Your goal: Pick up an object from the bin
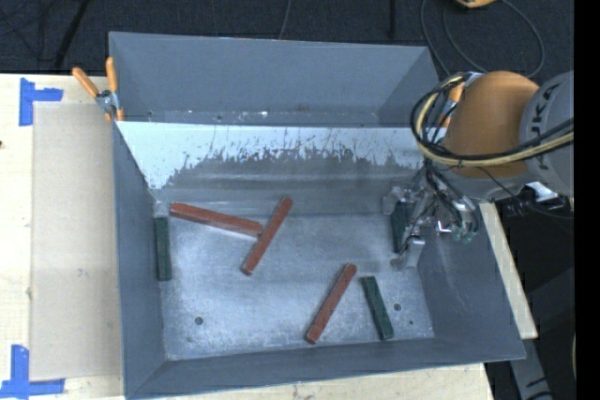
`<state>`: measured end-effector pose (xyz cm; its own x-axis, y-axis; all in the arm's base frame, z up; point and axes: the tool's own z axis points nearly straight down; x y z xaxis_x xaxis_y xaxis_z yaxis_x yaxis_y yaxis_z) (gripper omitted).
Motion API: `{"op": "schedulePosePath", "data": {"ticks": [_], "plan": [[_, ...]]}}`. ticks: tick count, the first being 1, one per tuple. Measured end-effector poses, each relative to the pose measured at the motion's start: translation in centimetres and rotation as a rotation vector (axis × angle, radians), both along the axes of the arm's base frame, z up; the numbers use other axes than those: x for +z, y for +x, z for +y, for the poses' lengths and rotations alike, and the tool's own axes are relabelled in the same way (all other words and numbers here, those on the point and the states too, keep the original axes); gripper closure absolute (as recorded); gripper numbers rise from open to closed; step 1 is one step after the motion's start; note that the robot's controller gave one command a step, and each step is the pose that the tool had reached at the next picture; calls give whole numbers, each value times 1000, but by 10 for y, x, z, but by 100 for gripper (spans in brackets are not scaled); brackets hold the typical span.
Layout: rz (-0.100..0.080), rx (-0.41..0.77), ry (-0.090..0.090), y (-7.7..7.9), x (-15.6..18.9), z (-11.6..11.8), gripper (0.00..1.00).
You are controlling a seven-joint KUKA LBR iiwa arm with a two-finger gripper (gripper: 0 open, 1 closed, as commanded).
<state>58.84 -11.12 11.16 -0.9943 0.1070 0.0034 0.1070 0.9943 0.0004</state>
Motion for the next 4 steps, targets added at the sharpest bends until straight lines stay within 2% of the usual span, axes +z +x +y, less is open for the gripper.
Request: {"op": "schedulePosePath", "data": {"ticks": [1,2,3,4], "plan": [[-3,191,0,-23,-23,25,0],[-1,282,1,-40,-14,44,0],[-2,43,0,-54,-20,79,0],[-1,181,0,-68,-42,87,100]]}}
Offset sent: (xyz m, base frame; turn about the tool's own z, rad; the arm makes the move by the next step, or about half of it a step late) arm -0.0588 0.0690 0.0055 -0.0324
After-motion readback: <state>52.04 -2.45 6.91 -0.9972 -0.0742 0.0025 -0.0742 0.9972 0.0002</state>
